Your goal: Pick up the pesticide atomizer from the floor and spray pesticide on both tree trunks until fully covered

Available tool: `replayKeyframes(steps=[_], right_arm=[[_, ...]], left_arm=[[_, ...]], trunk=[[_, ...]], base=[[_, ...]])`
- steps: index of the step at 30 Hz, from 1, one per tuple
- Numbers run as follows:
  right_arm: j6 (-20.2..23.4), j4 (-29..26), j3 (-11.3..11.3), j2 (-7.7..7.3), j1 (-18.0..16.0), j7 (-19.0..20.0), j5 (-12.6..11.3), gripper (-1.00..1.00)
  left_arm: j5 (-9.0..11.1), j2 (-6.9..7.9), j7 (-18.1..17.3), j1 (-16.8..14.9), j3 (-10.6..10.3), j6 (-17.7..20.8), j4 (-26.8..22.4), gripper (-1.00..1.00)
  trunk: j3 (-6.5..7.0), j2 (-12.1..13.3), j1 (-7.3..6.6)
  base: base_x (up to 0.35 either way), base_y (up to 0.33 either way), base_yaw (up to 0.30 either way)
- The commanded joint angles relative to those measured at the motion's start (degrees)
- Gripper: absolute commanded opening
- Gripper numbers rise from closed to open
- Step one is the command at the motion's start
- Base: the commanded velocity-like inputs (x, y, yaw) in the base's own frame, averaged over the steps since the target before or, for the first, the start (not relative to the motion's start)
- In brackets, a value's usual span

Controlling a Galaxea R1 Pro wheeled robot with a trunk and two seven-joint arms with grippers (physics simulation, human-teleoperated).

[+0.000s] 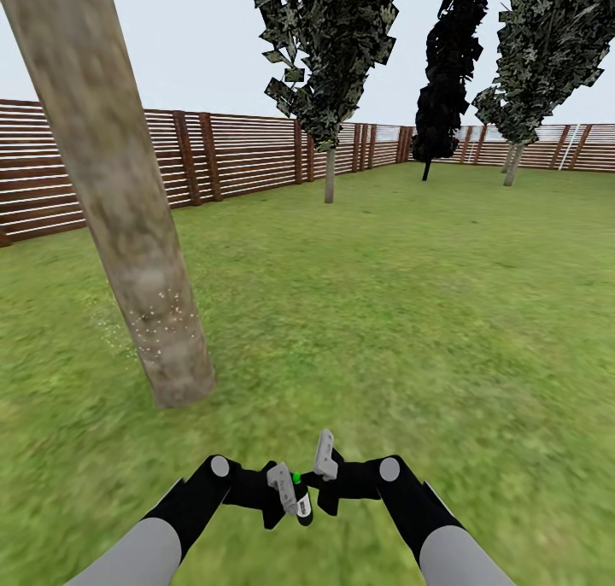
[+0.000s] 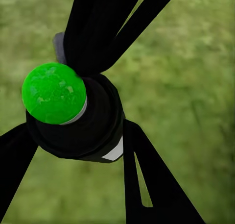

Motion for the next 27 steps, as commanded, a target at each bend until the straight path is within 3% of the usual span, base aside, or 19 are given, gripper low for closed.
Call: replayKeyframes(steps=[1,20,23,27], right_arm=[[-0.25,-0.05,-0.37,0.08,-0.03,0.27,0.44,-1.00],[-0.25,0.21,-0.37,0.08,-0.05,0.18,0.53,-1.00],[-0.25,0.21,-0.37,0.08,0.01,0.19,0.53,-1.00],[-0.25,0.21,-0.37,0.08,-0.01,0.19,0.53,-1.00]], left_arm=[[-0.55,-0.02,-0.06,-0.02,0.06,-0.61,-0.06,-1.00],[-0.66,0.06,-0.16,-0.02,-0.09,-0.63,0.03,-1.00],[-1.10,1.01,0.00,-0.12,-0.25,-0.29,0.03,-1.00],[-1.29,5.21,0.08,-0.21,-0.26,0.02,0.03,-1.00]], trunk=[[-0.05,-0.02,-0.01],[-0.05,-0.02,-0.01],[-0.05,-0.02,-0.01],[-0.05,-0.02,-0.01]], base=[[0.000,0.000,0.000],[0.000,0.000,0.000],[0.000,0.000,0.000],[0.000,0.000,0.000]])
